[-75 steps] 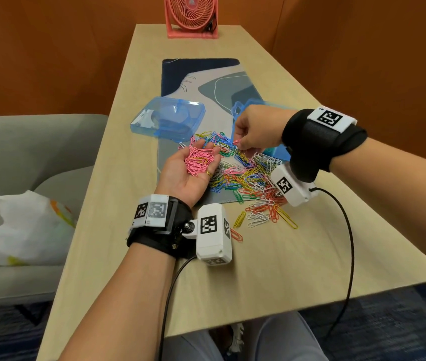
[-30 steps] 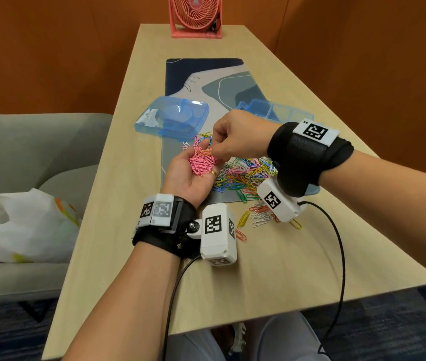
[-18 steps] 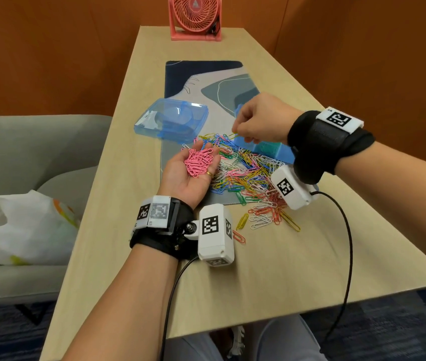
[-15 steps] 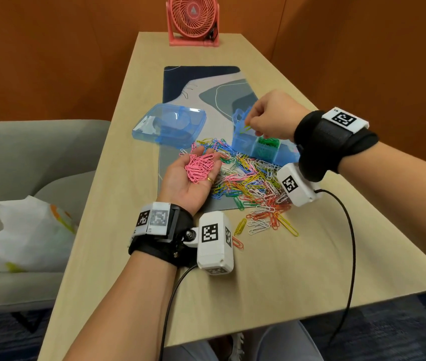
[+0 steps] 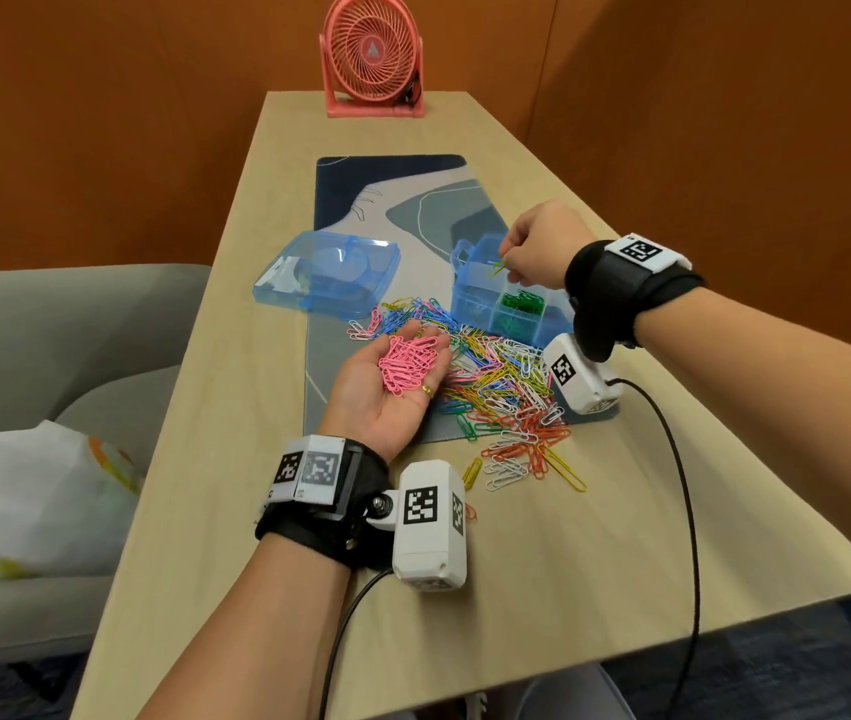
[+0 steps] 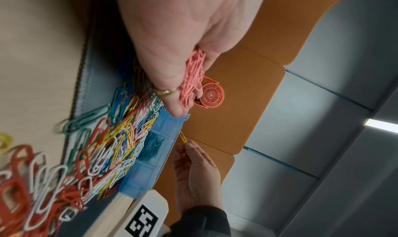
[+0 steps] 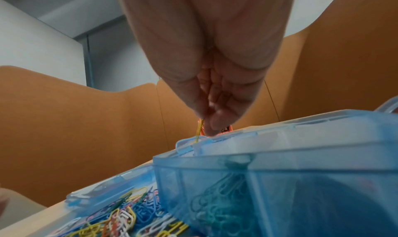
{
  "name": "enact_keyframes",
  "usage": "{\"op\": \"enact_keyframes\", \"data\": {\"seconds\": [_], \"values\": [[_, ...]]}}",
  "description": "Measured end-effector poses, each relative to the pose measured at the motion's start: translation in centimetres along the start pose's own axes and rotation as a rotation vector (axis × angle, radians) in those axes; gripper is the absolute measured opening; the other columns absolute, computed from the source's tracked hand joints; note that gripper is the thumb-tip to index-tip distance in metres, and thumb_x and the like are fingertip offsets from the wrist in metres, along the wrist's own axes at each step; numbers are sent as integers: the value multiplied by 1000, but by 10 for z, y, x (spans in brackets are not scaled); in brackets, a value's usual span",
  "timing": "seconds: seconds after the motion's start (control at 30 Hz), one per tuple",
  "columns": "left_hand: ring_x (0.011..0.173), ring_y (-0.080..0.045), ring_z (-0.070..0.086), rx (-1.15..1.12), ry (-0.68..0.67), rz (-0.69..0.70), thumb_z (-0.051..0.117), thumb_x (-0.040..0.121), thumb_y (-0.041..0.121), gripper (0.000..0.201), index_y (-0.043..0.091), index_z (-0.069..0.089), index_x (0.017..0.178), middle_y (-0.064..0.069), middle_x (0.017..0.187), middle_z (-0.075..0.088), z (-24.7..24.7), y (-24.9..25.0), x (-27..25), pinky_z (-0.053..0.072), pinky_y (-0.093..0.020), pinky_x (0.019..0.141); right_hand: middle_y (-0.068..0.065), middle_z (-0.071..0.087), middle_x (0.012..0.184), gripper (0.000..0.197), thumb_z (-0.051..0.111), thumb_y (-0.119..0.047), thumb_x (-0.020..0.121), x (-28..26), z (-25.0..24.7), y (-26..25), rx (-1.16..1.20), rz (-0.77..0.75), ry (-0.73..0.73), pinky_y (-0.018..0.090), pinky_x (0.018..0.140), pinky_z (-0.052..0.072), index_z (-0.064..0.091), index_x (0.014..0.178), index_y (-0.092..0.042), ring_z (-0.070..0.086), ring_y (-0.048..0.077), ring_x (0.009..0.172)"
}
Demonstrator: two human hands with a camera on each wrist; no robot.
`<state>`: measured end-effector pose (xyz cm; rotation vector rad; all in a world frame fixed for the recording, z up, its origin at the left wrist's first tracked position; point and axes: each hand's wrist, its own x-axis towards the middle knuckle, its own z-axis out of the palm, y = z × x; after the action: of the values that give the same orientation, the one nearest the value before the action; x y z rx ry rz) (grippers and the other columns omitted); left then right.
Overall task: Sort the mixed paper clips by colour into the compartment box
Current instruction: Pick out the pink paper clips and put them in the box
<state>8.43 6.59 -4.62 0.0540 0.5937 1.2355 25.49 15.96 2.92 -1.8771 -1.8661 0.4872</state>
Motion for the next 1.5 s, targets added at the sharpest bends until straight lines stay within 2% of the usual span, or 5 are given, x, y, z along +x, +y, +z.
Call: {"op": "enact_keyframes", "data": {"seconds": [0.23,0.47,0.67,1.17,1.5], "values": [[92,-33,57,-23,9,22,33,102,20,33,1,58,92,-20,97,60,-1,7,0,42,-42,94,5,62,82,15,56,-5,88,-7,-2,-9,-118,-128,-5,26,66,46,71,93,-6,56,18,78],[91,-32,58,-10,5,43,34,101,18,31,2,58,92,-19,97,60,-3,9,-1,41,-42,97,0,66,62,10,63,-7,85,-34,10,-18,-305,-172,-353,17,50,46,72,82,-10,55,4,44],[90,-31,58,0,12,45,33,101,18,32,2,58,91,-19,95,60,-3,9,0,41,-41,96,11,73,82,24,53,-12,90,-39,25,-16,-529,-208,-355,30,78,55,75,89,-2,58,16,60],[92,-32,58,-11,16,43,35,100,17,30,1,58,92,-21,96,60,-4,11,2,42,-41,97,-3,64,63,9,67,-18,85,-38,15,-15,-534,-167,-516,19,49,45,68,77,-13,58,10,53],[104,-32,55,-17,-4,45,34,101,17,30,1,58,90,-20,98,59,-2,11,-2,41,-41,98,-3,68,78,18,65,-3,83,-34,21,-6,-477,-206,-507,24,70,51,72,86,-19,62,12,67]]}}
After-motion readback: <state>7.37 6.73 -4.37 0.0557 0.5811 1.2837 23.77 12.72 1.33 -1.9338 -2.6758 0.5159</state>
